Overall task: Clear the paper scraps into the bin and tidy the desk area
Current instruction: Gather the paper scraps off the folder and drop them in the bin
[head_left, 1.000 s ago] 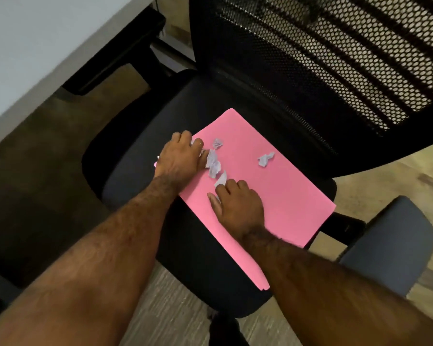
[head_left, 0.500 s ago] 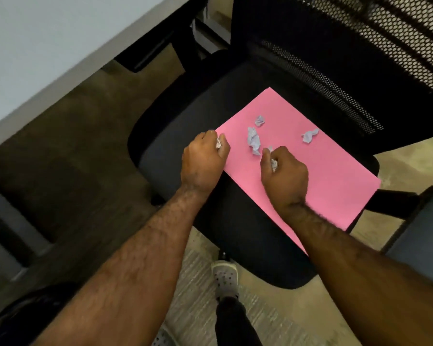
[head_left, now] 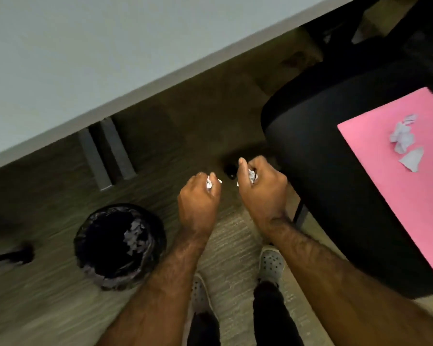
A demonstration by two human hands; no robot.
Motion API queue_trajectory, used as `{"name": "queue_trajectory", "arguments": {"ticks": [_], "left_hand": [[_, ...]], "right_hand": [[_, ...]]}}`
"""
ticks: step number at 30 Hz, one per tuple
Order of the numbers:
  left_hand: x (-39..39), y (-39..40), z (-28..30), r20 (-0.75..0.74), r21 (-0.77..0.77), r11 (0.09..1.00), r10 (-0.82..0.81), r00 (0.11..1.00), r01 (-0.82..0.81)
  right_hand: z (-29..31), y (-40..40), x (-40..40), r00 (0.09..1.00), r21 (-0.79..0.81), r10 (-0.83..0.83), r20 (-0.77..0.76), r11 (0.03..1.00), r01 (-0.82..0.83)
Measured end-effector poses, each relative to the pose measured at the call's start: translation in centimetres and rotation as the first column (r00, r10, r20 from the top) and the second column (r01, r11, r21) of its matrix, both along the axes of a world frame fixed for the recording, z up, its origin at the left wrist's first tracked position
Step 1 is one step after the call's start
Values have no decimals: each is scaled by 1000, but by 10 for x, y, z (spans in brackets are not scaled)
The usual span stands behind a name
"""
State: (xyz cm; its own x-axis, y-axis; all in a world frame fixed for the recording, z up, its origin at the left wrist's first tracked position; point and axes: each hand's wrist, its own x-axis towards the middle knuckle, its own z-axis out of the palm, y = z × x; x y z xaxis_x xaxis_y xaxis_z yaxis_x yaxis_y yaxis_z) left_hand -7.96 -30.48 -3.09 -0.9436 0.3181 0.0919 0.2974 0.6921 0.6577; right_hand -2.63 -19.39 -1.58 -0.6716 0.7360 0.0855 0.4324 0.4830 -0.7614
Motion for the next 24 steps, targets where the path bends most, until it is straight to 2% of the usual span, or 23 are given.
{"name": "queue_trajectory", "arguments": {"ticks": [8, 13, 17, 21, 24], "left_hand": [[-8, -186, -32, -5, -137, 948, 289, 957, -287], [-12, -266, -60, -43, -167, 895, 412, 910, -413], [-17, -311, -90, -16, -176, 844, 513, 858, -507], [-23, -338, -126, 121, -177, 786, 615, 779, -592], [-28, -354, -154, 339, -207, 805, 592, 731, -556]], "right_hand": [[-41, -166, -49, 963, -72, 268, 6, 961, -267], [-73, -257, -72, 910, -117, 414, -18, 903, -413], [-102, -318, -82, 845, -150, 534, 29, 838, -524], [-135, -346, -91, 748, -250, 654, 114, 748, -615], [-158, -347, -96, 610, -393, 755, 242, 651, -650]]}}
